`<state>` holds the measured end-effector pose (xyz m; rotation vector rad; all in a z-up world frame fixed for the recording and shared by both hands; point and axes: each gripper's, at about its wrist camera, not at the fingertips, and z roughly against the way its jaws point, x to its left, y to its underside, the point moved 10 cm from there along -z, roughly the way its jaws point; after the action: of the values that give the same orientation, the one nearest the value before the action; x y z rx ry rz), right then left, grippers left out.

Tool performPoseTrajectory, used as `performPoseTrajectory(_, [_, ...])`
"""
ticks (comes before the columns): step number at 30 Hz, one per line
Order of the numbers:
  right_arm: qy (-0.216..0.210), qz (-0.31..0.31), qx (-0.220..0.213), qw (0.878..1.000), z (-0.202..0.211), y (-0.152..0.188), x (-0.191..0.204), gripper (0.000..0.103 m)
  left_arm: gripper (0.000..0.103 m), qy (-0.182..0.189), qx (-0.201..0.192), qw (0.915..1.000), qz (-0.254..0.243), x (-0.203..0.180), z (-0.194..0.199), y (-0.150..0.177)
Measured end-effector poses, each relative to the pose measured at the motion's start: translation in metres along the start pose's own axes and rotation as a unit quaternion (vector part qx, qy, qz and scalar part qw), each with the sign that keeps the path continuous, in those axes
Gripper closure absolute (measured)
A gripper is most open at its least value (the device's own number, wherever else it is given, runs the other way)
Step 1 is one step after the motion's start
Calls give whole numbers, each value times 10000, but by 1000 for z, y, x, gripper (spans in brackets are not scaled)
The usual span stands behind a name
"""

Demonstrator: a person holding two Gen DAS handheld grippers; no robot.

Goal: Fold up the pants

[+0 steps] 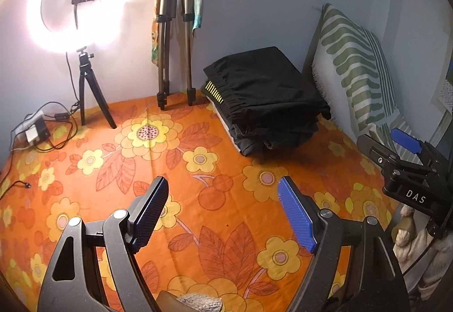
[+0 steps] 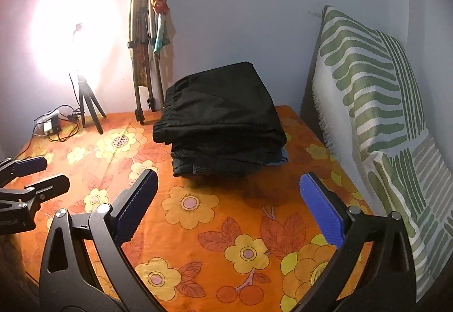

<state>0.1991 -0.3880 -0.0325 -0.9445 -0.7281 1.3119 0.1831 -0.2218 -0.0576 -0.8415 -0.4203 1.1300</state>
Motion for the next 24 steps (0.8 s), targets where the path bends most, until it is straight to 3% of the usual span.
performPoseTrajectory(24, [38, 31, 36, 10000, -2, 3, -1, 1, 23, -39, -74, 10000, -44, 1, 7, 2])
